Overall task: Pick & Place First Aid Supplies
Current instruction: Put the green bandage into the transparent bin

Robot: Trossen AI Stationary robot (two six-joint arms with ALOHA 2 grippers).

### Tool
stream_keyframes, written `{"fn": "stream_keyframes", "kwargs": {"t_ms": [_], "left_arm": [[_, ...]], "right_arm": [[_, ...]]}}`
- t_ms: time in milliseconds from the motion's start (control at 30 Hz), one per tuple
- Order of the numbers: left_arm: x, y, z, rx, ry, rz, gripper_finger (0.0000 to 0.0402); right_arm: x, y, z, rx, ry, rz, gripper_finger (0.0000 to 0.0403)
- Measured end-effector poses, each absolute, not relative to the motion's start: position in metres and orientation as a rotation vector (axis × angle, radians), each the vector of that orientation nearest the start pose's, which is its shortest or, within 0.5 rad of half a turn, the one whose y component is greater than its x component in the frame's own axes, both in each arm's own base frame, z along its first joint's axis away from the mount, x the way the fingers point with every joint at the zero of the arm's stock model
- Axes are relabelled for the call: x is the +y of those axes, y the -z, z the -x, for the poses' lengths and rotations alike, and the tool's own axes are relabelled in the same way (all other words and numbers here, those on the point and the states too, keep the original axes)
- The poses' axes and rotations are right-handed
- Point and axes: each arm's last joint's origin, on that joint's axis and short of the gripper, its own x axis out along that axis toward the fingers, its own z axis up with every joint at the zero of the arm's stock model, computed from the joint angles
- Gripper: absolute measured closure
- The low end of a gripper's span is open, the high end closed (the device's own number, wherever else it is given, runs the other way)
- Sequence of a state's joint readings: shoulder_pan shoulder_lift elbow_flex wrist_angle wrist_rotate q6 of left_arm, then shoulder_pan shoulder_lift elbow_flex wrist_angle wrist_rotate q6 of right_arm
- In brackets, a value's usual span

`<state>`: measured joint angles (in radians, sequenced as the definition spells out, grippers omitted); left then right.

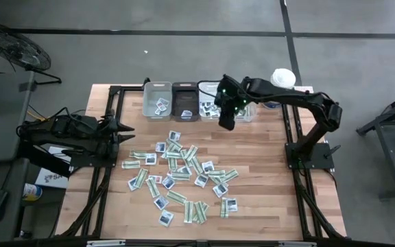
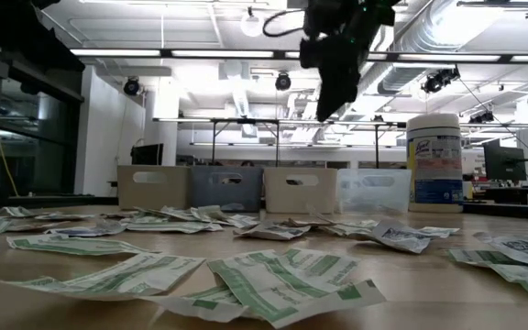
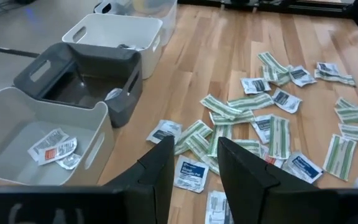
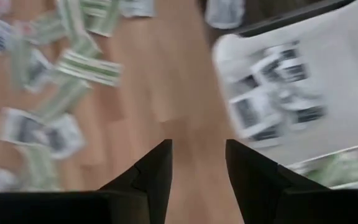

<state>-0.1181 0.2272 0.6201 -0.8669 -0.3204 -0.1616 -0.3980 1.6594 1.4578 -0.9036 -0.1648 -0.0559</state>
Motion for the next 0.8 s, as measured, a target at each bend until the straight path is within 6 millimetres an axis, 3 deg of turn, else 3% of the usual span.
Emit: {"fn": "stream_keyframes", "kwargs": {"t_ms": [233,567,800], "left_arm": [[0.001,-0.268,-0.052,0.457,-0.175,0.068,0.0283],[-0.001,-0.266,-0.051,0.484,-0.101,0.053,0.0283],[-0.003,-0.266,-0.051,0.497,-0.018,0.015,0.0283]], "right_arm": [[-0.069,-0.286,-0.334,1.093,0.103,-0.428,0.0261],[0.024,-0.272,-0.352,1.137,0.053,-0.262,0.026],[0.074,-0.248,-0.359,1.182,0.048,-0.181,0.0255]]}}
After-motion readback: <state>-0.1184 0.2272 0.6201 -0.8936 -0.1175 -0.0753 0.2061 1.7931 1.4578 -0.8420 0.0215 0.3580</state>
